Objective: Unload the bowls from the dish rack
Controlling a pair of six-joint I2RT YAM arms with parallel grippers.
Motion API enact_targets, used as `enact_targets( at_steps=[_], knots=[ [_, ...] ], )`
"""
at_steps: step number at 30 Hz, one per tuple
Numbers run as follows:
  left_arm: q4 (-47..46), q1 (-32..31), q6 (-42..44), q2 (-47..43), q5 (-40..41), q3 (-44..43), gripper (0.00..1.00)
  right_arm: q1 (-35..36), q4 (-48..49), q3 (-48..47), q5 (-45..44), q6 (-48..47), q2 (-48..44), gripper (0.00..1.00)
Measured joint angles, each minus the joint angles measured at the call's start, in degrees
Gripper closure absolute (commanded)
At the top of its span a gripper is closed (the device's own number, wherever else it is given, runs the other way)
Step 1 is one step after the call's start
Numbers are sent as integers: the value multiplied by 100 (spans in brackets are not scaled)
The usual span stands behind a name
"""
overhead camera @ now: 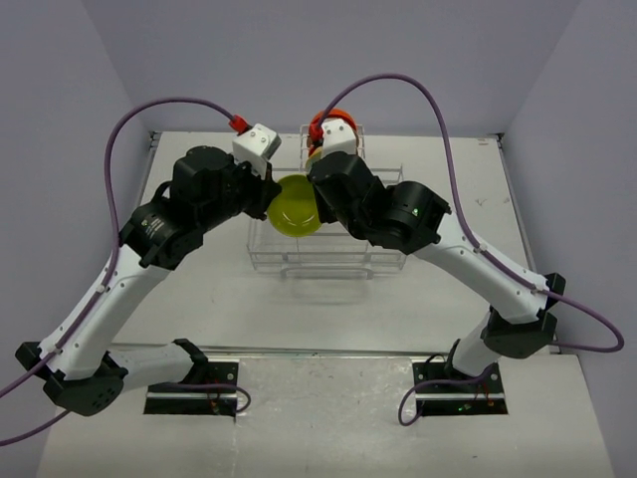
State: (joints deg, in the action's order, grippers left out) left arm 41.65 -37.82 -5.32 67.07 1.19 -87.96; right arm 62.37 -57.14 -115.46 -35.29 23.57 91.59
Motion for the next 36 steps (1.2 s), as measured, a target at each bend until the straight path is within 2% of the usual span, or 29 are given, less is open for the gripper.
enact_targets(
  at_steps=[4,7,9,10,12,16,18,21,24,29,36],
  knots=[
    [0,-63,-136,-68,437,0,100,9,264,68,50,-4,-15,94],
    [4,-76,-310,-201,809,28,100,13,699,365,205,0,-151,64],
    [-42,-26,-468,-345,1154,85,100,50,942,584,334,31,-337,35],
    [-48,-9,-564,-426,1379,111,100,70,1036,654,358,-9,-437,17],
    [-39,-7,-787,-564,1829,118,100,98,1108,730,358,-15,-634,9],
    [61,85,-1521,-662,3121,114,100,94,1338,966,293,-52,-1110,2],
    [136,540,-1832,-531,3399,111,100,68,1390,1207,269,-76,-1401,2],
    [-101,2070,-2229,-157,2973,291,100,-9,1495,1659,229,-275,-1884,1],
    [-479,3331,-2632,363,2490,935,100,-68,1718,2208,234,-723,-2354,1],
    [-850,4050,-3200,1014,1829,1989,100,-72,1947,3169,136,-1488,-2994,1],
    [-1799,4496,-3729,1399,1182,2992,100,-83,2133,3899,210,-2015,-3370,1]
  ],
)
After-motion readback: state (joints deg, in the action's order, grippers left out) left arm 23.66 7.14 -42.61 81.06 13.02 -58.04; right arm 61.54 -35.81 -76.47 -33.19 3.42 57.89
